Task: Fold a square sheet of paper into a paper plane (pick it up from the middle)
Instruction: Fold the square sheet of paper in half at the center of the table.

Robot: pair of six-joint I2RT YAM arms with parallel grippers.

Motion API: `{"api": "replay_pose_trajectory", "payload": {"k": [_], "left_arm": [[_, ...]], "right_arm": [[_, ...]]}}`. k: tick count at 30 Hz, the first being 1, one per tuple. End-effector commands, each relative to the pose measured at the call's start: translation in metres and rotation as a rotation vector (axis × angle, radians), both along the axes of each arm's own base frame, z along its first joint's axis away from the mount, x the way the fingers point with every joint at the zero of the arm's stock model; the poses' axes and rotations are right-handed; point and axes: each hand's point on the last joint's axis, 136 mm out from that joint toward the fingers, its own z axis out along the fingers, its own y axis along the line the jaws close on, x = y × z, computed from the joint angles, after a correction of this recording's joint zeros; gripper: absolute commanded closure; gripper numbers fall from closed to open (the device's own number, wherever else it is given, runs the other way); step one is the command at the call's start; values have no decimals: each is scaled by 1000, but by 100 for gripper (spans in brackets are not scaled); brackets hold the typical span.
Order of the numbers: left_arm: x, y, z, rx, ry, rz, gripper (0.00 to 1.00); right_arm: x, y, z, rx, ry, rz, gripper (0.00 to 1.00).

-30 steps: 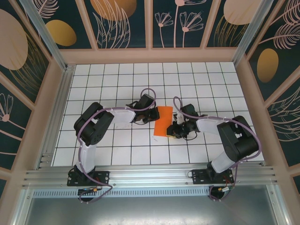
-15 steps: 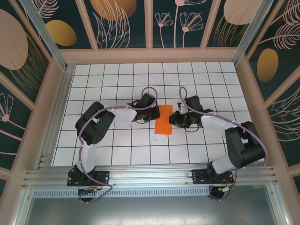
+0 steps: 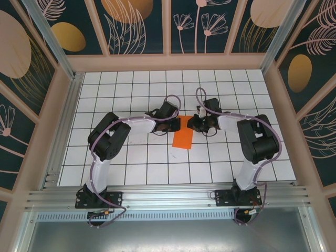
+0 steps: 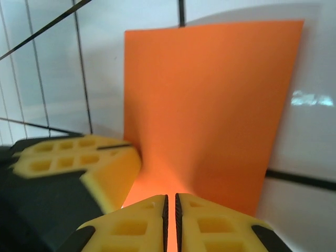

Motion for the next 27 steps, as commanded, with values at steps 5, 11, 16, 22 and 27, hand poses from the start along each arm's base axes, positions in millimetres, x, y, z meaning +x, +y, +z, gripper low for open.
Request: {"api": "replay_pose_trajectory", "payload": {"k": [5,11,16,22,27], "left_arm": [[0,10,1,40,2,-10,89],[-20,-3,40,-197,35,19,76],[-48,-5,59,-367,86,14,73],[-62,-12,67,-423,101,-17,77],[-70,-36,58,-418,138,-68,85]], "right_arm": [[3,-8,-19,-7,51,-90,86],[-4,-16,-29,-48,104,-244,86],[-6,-17,-33,-53,125,-330,86],[-9,-19,-38,-59,139,-361,86],[-12,-18,-42,-60,157,-358,87]]}}
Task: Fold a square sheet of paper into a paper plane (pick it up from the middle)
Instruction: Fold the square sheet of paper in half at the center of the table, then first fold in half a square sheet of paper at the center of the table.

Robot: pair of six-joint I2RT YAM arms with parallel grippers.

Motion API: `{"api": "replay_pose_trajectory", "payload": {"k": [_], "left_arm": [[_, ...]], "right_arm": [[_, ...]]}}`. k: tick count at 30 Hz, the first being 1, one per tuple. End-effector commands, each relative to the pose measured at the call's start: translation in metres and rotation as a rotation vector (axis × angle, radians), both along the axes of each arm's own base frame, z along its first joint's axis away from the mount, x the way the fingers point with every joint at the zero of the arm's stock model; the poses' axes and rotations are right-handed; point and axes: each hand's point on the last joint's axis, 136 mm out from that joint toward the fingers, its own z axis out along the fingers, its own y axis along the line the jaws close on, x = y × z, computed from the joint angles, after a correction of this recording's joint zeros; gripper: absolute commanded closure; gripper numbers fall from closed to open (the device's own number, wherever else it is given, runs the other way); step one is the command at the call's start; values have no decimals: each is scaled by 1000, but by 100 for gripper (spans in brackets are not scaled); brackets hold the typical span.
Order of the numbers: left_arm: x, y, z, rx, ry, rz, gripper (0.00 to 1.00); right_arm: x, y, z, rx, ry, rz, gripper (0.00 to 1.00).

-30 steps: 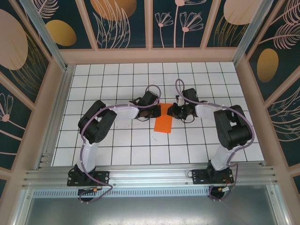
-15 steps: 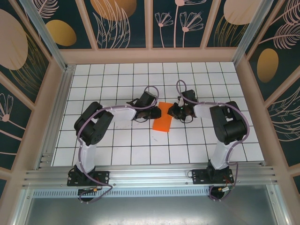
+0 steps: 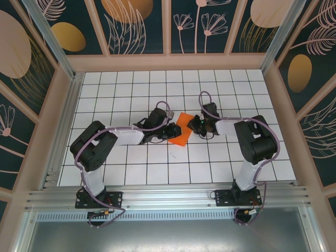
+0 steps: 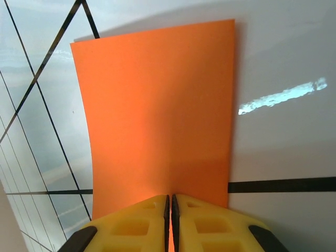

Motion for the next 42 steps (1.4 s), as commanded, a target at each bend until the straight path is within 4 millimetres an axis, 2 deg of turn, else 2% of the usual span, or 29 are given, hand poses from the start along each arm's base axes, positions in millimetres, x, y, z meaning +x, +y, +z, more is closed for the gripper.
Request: {"api": "replay_pose_trajectory", "payload": {"k": [1,5,13,19,21,25,29,35,42], "left_arm": [[-7,-28,5,-39,4,-64,85],[-15,-37,-16,28,40,-93,87],[-20,-24,-50,136,107,-72,91],[-23,-15,-65,199,131,-61,94],[-25,-11,-69,217,141,-63,96],[-25,-3,-78,271,149,-45,99],[-24,-1,-81,291,153,-39,100],[-24,1,-86,311,159,-38,100],[-25,1,-88,323,164,-43,100]], "right_arm": [[-17,-13,-27,-70,84,-41,87],[-16,-12,-26,-60,84,-43,86],[-14,-10,-24,-32,86,-42,87],[-12,-9,-21,-10,75,-31,87],[-8,-7,-14,12,50,-14,87],[-3,-3,18,55,-55,66,87],[-21,1,32,71,-64,140,91],[-49,5,11,64,31,187,96],[-50,9,-4,50,61,216,99]]}}
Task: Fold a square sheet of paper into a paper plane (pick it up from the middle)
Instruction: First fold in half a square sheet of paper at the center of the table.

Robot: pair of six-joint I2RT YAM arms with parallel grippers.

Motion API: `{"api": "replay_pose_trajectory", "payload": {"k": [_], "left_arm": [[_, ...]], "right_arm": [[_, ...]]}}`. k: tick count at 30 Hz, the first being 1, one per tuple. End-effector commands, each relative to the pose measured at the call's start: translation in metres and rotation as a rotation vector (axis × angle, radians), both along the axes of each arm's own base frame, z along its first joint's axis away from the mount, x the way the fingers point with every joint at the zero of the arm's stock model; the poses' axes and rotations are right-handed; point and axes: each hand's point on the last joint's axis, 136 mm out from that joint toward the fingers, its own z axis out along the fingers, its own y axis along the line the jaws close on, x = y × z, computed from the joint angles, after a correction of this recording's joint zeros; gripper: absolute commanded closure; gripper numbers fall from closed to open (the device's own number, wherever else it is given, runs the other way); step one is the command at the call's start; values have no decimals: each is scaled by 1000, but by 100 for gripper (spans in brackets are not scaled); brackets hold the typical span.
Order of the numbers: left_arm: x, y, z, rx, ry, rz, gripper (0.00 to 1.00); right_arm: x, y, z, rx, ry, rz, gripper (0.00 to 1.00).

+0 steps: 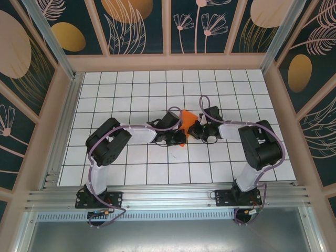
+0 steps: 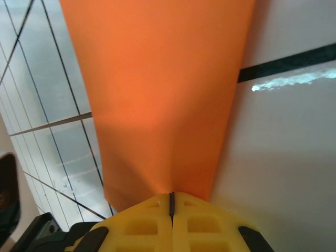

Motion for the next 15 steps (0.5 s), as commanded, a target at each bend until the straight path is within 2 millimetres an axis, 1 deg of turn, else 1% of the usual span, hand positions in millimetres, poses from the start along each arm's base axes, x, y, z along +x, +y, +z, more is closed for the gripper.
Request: {"api": "replay_pose_trajectory", "payload": {"k": [1,5,9,15], "left_arm": [[-5,23,-36,139,38,13,100],[-8,26,-38,158,42,1,100],[-12,28,-40,170,48,-17,100],[-18,35,-49,206,65,-32,100]], "right_arm": [[-6,2,-12,-20,31,48,99],[10,-12,-18,-53,21,28,99],[32,-25,-21,-86,-4,5,98],[63,-36,-15,-140,-50,-22,98]]}}
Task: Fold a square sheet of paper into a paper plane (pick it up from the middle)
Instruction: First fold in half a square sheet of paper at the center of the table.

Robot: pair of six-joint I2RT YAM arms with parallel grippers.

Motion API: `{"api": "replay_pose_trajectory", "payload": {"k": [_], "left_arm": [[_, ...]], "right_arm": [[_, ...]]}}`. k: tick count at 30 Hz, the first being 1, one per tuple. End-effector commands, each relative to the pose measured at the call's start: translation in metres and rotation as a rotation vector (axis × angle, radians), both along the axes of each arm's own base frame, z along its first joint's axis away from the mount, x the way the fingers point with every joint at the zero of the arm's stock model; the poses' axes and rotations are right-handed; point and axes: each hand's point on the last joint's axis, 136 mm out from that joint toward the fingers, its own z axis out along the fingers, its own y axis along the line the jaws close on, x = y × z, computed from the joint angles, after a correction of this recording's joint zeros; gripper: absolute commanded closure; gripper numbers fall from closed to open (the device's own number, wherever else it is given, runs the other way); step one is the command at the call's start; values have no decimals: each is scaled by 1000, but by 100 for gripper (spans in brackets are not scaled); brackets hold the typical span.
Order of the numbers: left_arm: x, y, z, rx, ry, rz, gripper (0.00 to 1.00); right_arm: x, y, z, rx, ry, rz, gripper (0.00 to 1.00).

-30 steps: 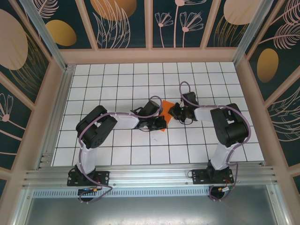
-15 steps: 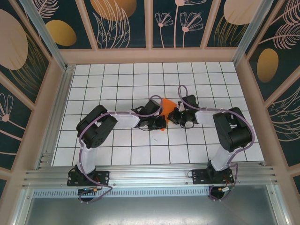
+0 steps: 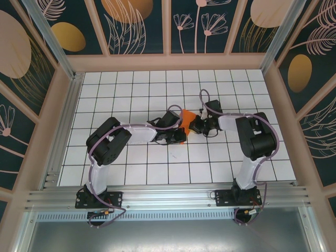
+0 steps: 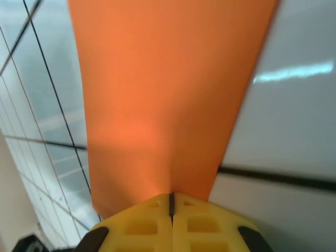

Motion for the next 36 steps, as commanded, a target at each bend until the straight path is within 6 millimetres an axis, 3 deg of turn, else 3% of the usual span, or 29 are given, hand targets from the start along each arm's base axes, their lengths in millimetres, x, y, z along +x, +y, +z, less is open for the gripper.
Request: {"api": "replay_pose_trajectory", "payload": {"k": [1,16,23,27,31,34,36], "left_arm": [[-29,35,-51,187,123,-15,100],[-38,47,-60,215,137,-21,100],[-43,51,-65,222,148,-24,100],[-42,50,-62,217,140,-22,100],[-27,32,-33,151,91,-30,100],[-7,8,14,43,9,-30,93],[7,-1,47,-27,-48,-14,82]], "right_arm": [[28,-25,-8,-121,-51,-53,97],[76,-43,-8,-128,-112,-67,97],[109,-65,3,-112,-157,-125,97],[123,-70,19,-138,-200,-134,97],[114,-68,50,-146,-256,-134,93],[87,-63,58,-174,-260,-119,86],[66,-55,54,-202,-238,-95,79]]}}
